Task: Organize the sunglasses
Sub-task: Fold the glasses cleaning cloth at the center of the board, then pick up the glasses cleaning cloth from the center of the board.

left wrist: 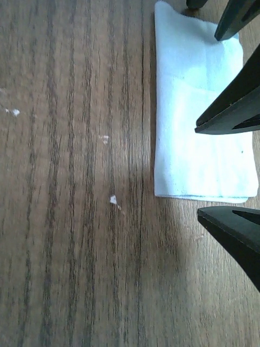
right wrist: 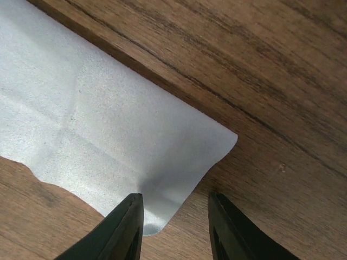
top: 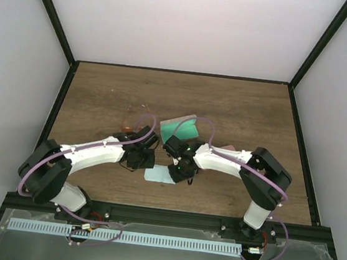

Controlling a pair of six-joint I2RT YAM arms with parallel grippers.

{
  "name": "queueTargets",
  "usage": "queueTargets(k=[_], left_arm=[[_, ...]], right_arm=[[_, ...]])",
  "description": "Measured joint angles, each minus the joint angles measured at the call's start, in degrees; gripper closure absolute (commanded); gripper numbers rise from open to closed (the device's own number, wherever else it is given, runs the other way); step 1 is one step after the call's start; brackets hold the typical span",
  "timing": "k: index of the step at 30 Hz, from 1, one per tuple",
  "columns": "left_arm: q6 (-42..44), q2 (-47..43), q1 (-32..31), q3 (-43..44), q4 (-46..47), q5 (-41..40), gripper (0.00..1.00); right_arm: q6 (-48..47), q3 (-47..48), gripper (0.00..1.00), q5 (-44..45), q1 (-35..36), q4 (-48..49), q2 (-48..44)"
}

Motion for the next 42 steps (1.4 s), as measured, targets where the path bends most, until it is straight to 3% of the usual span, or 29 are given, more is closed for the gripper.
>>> queueTargets(k=[10, 19, 24, 33, 42], left_arm=[[0.04, 1.62, -0.02, -0.83, -1.18, -1.03, 0.62], [0.11, 3.19, -0.02, -0.87, -1.29, -1.75, 0.63], [0.15, 3.85, -0.07, -0.98, -1.25, -1.75, 0.63], [1.14, 4.55, -0.04, -1.03, -1.22, -1.66, 0.63], [1.86, 5.29, -0.04, -0.63, -1.07, -0.92, 0.74]], right_arm=[[-0.11, 0.90, 0.77, -0.61, -0.24, 0.13, 1.38], [-0.44, 2.29, 0.68, -1.03, -0.46, 0.37, 2.62], [-0.50, 2.73, 0.69, -1.73, -1.03, 0.44, 2.93], [-0.81, 4.31, 0.88, -1.66, -1.70, -1.05, 4.35], [-0.81, 4.52, 0.91, -1.42, -1.81, -1.49, 4.55]])
